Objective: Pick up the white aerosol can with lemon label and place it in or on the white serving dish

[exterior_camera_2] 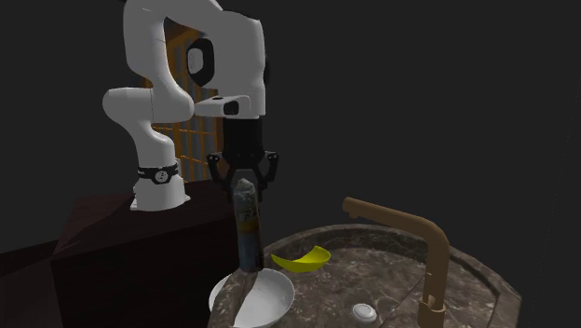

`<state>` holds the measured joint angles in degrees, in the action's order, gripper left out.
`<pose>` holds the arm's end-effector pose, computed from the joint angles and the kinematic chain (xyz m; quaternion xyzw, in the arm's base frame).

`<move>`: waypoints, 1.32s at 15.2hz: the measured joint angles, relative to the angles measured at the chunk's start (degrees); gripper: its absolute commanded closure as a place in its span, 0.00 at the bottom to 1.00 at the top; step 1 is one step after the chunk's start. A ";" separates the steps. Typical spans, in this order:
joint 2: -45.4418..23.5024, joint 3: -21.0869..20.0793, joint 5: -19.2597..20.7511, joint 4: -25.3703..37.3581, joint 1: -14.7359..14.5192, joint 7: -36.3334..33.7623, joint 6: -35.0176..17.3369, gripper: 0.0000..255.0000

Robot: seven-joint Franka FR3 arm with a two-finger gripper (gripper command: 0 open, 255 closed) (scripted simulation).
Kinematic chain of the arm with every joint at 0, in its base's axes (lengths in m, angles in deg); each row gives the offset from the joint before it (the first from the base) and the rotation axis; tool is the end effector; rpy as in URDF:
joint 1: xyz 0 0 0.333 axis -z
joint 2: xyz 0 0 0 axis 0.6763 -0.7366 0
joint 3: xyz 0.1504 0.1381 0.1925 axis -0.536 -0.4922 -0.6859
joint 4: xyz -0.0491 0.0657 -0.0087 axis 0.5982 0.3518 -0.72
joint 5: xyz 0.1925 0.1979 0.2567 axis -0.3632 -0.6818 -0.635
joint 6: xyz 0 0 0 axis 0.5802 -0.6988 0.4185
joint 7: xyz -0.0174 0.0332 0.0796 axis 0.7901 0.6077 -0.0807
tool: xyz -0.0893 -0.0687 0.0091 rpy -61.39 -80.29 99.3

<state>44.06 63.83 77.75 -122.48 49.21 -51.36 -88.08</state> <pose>0.4680 0.0934 0.2642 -0.9770 0.2117 0.0243 0.0017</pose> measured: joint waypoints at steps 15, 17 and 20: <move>-9.66 1.15 5.05 -0.74 -0.95 -3.64 -10.81 1.00; -9.60 1.15 5.02 -0.89 -0.90 -3.56 -10.92 1.00; -9.45 1.09 4.93 -1.11 -0.88 -3.54 -10.91 0.00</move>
<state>34.61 64.92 82.69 -123.59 48.32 -54.90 -98.99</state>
